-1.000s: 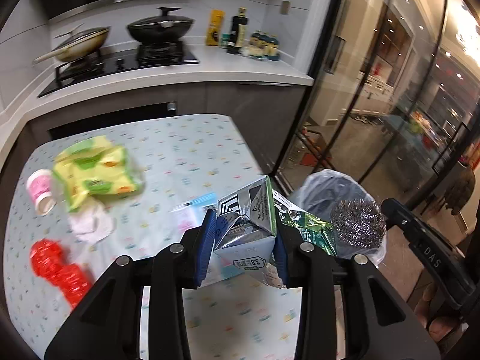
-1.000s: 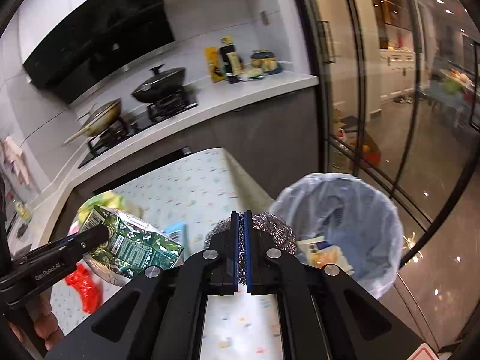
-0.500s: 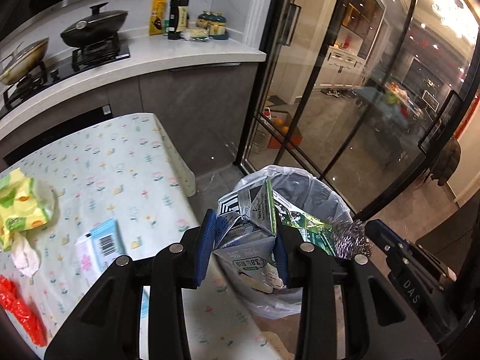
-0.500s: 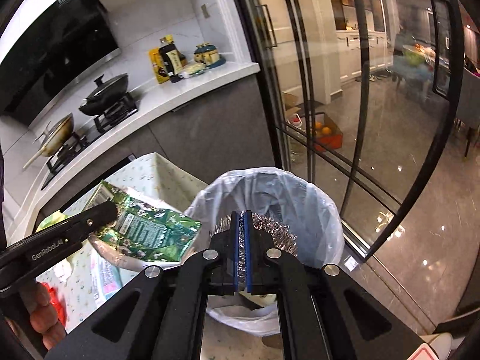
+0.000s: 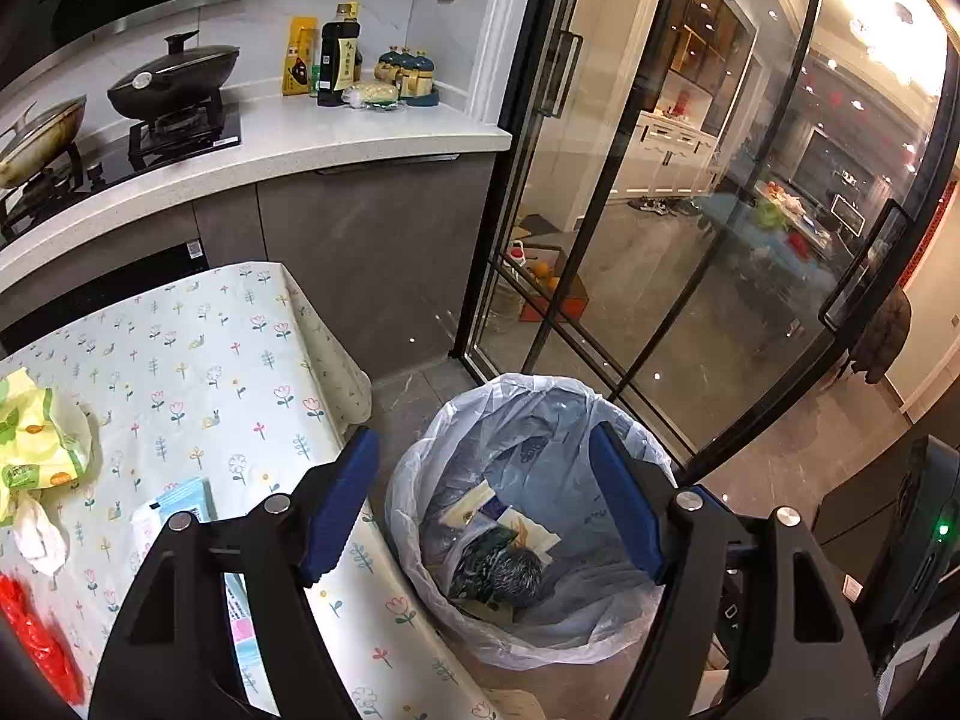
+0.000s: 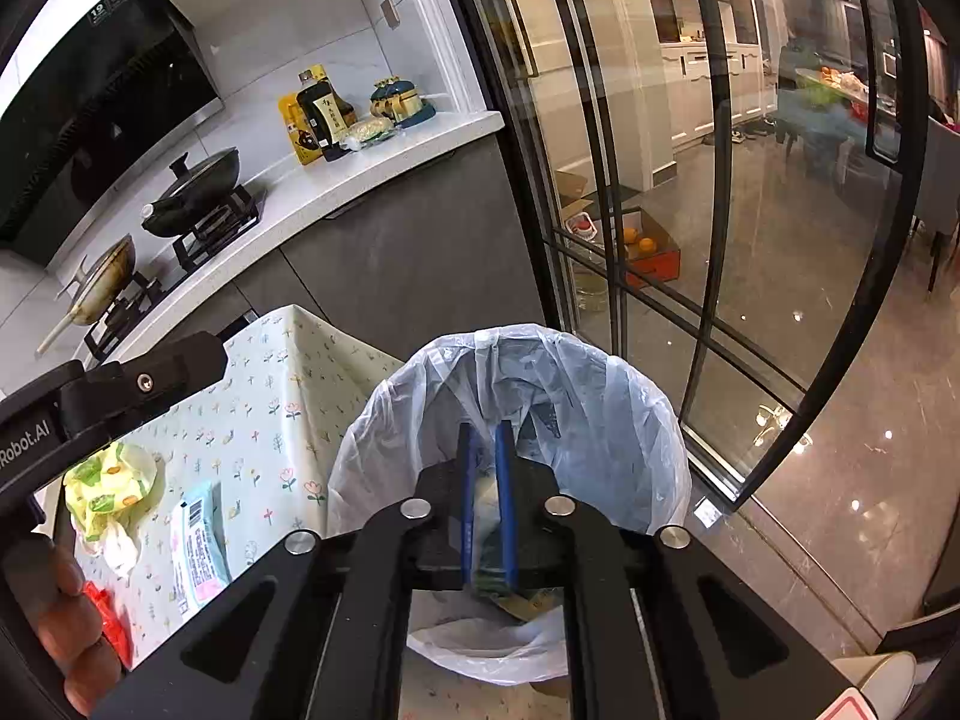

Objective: Collect trash
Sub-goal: 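Carry carton and steel wool over the bin and open both grippers, then move both tools back over the table toward the red bags and wipes pack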

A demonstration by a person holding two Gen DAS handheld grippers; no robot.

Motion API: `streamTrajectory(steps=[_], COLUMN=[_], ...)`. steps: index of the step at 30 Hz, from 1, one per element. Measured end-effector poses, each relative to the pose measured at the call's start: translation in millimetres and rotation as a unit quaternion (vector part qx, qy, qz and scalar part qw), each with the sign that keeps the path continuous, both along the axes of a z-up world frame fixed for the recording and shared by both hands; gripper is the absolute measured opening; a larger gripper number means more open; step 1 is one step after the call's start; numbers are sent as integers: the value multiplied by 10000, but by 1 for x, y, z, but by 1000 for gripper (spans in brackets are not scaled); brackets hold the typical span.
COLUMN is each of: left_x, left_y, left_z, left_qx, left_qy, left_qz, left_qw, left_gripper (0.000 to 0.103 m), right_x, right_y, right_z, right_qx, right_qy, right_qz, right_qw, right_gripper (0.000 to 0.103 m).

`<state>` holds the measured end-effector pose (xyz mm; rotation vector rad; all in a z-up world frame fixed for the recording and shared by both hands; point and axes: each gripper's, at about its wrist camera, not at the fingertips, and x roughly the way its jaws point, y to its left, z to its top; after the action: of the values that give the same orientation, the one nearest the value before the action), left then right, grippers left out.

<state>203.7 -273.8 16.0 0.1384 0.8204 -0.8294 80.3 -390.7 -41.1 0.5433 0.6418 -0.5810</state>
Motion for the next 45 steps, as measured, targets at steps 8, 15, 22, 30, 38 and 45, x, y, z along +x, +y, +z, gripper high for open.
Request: streamTrajectory(steps=[8,15,22,30,38,45], left_x=[5,10,18,30,41,49], left_y=[24,61,109,172,243,296], left_z=[7,9,8,5,-8,-24], left_qx=[-19,-72,-101,-94,-30,99], left_qy=[-82,-96,-51,-27,89,238], left_qz=[255,550,925,1430,1962,2441], left_qw=[9996,9984,9956,9897,9805,9694], left_gripper=[73,81,83,89,91,92], right_x=[1,6,19,39,56,72], right_y=[18,43,80,125,169,201], right_z=[10,19,26,31,27,14], right_qx=[-120,-168,-219,-246,-231,-189], right_qy=[-58,-119,-140,-157,-80,102], right_qz=[54,171,467,835,1170,1387], right_qw=[9999,9996,9986,9961,9928,9901], right_gripper=[31,42,48,54,60,60])
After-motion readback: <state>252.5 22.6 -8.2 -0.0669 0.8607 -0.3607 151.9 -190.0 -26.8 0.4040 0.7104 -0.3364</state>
